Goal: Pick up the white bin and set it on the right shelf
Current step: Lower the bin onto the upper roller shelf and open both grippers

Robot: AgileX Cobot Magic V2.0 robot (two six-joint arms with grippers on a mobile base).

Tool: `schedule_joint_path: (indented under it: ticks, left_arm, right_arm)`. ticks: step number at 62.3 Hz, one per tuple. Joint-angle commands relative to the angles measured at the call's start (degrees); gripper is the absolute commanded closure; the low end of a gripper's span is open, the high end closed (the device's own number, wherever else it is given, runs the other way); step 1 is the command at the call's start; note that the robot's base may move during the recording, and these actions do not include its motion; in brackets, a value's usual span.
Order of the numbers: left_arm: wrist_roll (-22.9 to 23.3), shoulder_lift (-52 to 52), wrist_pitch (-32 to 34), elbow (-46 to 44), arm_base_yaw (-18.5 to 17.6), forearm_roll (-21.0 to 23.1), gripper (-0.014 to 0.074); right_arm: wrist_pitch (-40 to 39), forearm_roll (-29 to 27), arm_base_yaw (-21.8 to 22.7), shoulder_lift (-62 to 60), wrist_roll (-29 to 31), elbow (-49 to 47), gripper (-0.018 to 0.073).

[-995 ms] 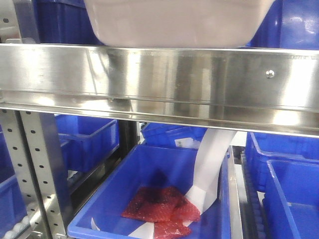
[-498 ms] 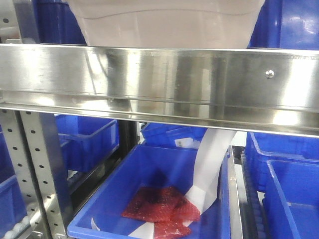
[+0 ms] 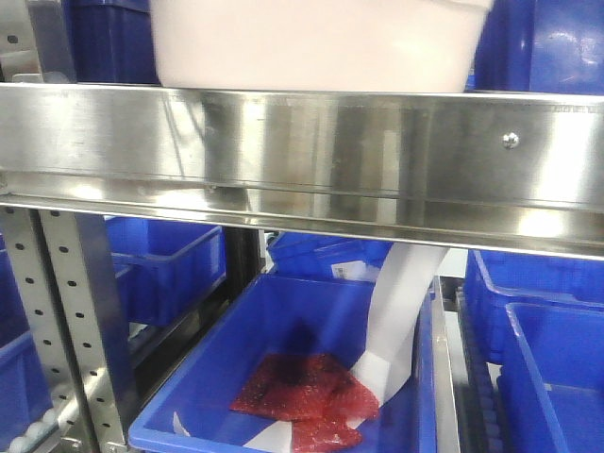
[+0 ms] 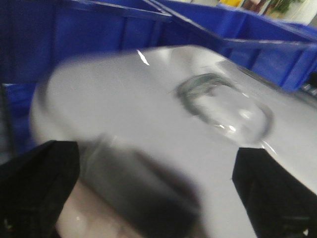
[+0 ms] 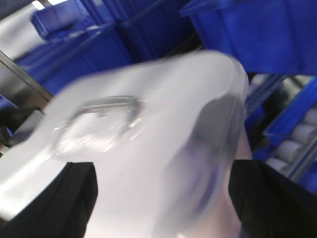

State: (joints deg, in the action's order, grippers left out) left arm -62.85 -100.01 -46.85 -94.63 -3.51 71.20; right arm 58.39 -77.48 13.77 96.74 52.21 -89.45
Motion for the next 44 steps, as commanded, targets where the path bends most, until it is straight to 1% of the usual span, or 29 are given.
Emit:
schedule_joint_path:
  ticks: [1, 3, 11, 15, 19, 26, 27, 28, 35, 38, 39, 42, 44]
  left_arm:
    - [-0.67, 3.77, -0.63, -4.11, 0.14, -0.53, 0.0070]
    - [-0.67, 4.18, -1.05, -4.78, 0.14, -1.19, 0.0070]
    - [-0.64, 6.70, -4.18, -6.05, 0.14, -1.19, 0.0072]
    - [-0.25, 8.53, -6.68, -6.19, 0.14, -1.06, 0.0098]
    - [-0.15, 10.05, -9.56, -6.19, 0.14, -0.97, 0.0148]
    - [1.47, 12.74, -16.09, -6.19, 0.14, -0.97, 0.0313]
    - [2.07, 13.19, -17.19, -6.19, 0.14, -0.97, 0.0360]
    - [2.53, 13.48, -18.27, -6.19, 0.14, -0.97, 0.0385]
    - [2.86, 14.90, -25.33, -6.19, 0.14, -0.97, 0.0610]
    - [3.11, 15.20, -28.33, -6.19, 0.14, -0.97, 0.0716]
    - [3.74, 15.41, -28.47, -6.19, 0.03, -1.46, 0.0736]
    - [7.82, 15.82, -28.36, -6.06, -0.09, -3.81, 0.0706]
    - [9.78, 16.37, -28.36, -6.06, -0.09, -5.87, 0.0715]
  right_arm:
    - [1.24, -1.89, 0.26, -4.56, 0.95, -2.79, -0.0075]
    - [1.46, -1.89, 0.26, -5.15, 0.95, -2.79, -0.0075]
    - [3.41, -1.89, 0.26, -7.55, 0.59, -2.73, -0.0066]
    - [4.83, -1.89, 0.26, -9.07, -0.28, -2.73, -0.0022]
    - [6.26, -1.89, 0.26, -10.78, -0.90, -2.73, 0.0057]
    - [8.60, -1.76, 0.26, -13.88, -1.28, -2.61, 0.0260]
    - [9.09, -1.76, 0.26, -14.60, -1.28, -2.61, 0.0295]
    - [9.54, -1.76, 0.26, -15.07, -1.28, -2.57, 0.0330]
    - [12.13, -1.00, 0.26, -17.88, -1.74, -2.37, 0.0500]
    - [12.38, -0.57, 0.20, -19.58, -2.32, -1.42, 0.0487]
    - [12.38, -0.48, 0.20, -20.06, -2.32, -1.03, 0.0484]
    - [11.43, 0.68, 0.20, -22.28, -2.32, 1.23, 0.0485]
    - [10.34, 2.00, 0.20, -23.89, -2.32, 3.09, 0.0485]
